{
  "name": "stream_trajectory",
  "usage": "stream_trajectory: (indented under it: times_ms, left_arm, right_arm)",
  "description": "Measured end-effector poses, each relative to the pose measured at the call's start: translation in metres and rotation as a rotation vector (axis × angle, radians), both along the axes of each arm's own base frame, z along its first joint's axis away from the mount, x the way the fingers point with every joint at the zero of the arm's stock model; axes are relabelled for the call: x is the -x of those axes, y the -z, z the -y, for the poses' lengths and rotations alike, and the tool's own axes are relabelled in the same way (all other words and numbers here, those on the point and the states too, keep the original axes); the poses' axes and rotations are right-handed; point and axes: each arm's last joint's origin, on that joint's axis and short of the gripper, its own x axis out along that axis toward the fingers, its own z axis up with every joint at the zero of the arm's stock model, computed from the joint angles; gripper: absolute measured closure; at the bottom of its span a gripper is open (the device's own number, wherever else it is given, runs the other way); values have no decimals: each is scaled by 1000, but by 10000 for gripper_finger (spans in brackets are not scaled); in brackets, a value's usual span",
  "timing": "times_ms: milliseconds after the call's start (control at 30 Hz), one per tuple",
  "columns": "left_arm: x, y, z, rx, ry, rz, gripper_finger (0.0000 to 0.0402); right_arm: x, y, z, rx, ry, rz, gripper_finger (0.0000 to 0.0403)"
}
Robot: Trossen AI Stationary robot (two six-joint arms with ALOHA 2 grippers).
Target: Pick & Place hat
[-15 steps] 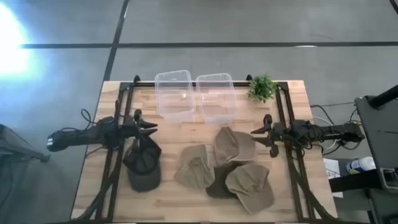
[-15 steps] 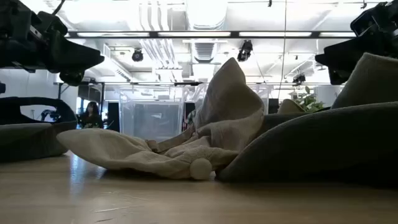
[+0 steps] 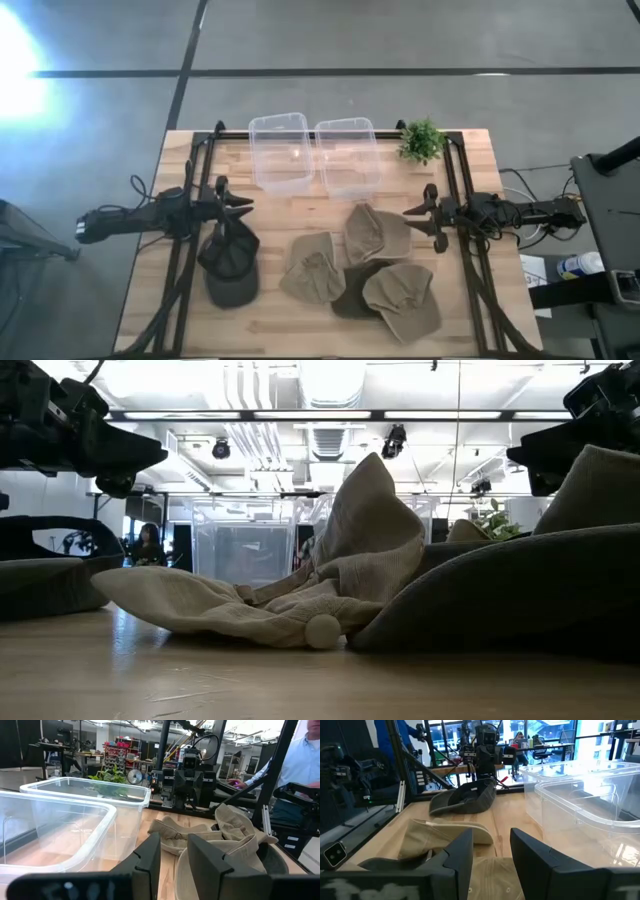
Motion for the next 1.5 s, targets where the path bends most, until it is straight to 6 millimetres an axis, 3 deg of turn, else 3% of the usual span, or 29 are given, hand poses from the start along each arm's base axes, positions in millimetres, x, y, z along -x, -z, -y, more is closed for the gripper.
stream_trajectory:
  times_ms: [1433,1500]
  left_arm:
    - [0,0,0,0,0,0,309]
    - [0,0,0,0,0,0,309]
  right_arm:
    - [0,0,0,-1,0,3,275]
    - [0,-2,0,-57,1,23,275]
